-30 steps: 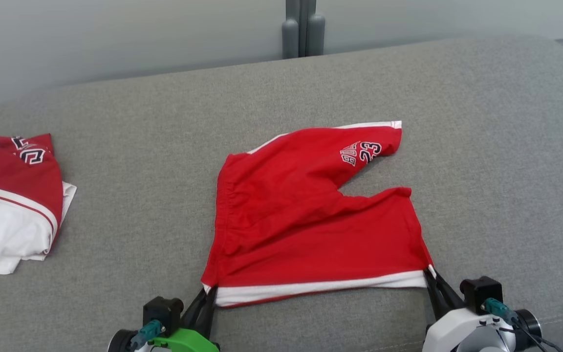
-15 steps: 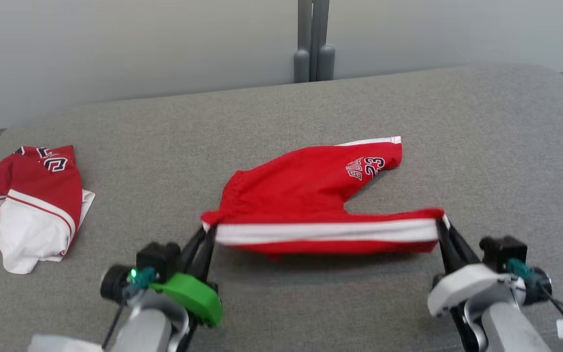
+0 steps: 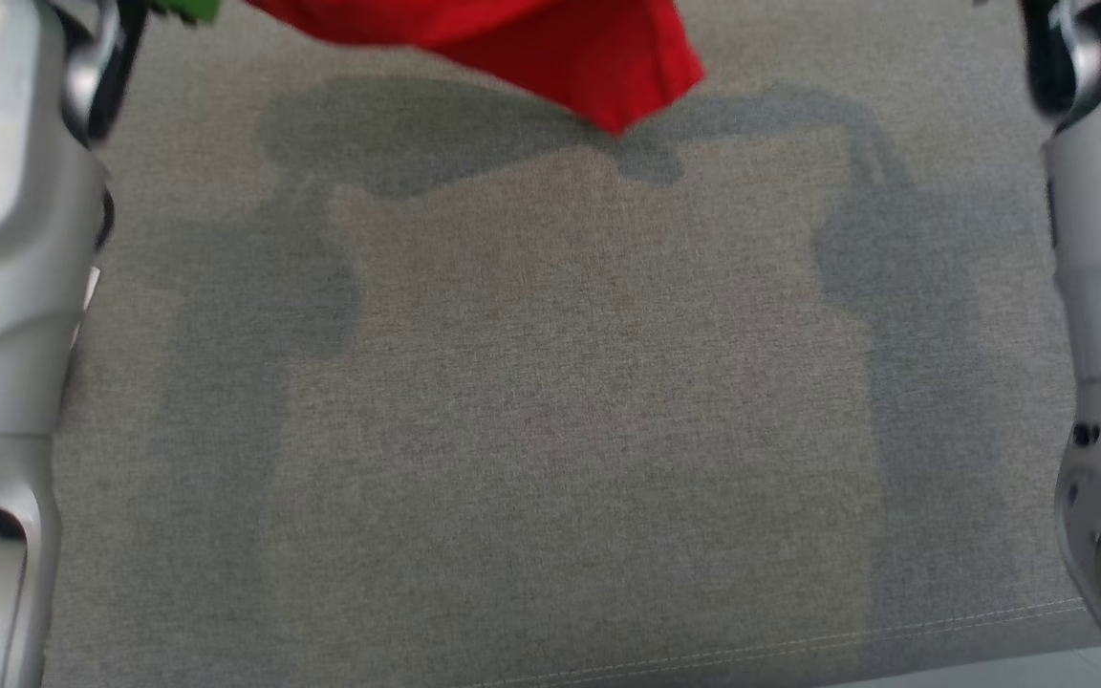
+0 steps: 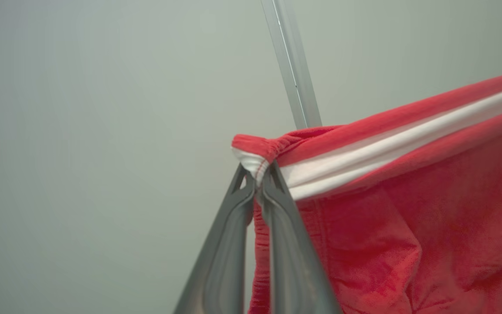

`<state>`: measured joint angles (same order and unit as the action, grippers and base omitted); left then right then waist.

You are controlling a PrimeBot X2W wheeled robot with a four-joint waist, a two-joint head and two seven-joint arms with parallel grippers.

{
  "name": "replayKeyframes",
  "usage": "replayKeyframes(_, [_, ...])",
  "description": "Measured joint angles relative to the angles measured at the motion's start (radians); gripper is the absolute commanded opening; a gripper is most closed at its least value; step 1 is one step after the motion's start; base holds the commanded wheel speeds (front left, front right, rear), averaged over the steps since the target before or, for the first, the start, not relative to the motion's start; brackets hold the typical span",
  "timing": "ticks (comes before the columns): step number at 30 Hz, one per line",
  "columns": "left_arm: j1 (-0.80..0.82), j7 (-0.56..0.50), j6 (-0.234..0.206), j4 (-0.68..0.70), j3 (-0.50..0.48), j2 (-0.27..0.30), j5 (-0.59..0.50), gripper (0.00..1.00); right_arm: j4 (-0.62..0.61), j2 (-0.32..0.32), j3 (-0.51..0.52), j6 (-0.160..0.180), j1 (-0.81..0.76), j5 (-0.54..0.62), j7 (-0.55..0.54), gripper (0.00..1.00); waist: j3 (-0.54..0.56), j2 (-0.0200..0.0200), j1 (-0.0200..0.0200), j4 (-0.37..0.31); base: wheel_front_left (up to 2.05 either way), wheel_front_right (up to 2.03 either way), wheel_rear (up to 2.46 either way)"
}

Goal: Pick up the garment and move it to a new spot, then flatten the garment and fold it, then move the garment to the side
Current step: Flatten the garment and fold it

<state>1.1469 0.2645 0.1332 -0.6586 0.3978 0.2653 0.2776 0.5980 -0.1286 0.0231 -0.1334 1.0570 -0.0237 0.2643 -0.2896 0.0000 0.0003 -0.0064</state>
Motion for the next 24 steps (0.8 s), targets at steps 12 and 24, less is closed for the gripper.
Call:
replayKeyframes(12, [0.319, 0.001, -0.004, 0.003, -0.072, -0.028, -0.055, 0.0, 0.032, 0.015, 0.158, -0.006, 0.449, 0.264, 0.001, 0.0, -0.23, 0.0, 0.0, -0.024, 0.0, 0.0, 0.0])
replayKeyframes(24, [0.042, 0.001, 0.003, 0.008, -0.08, -0.02, 0.039, 0.0, -0.062, 0.028, 0.065, -0.007, 0.219, 0.094, 0.0, 0.0, -0.447, 0.0, -0.0001, -0.054, 0.0, 0.0, 0.0])
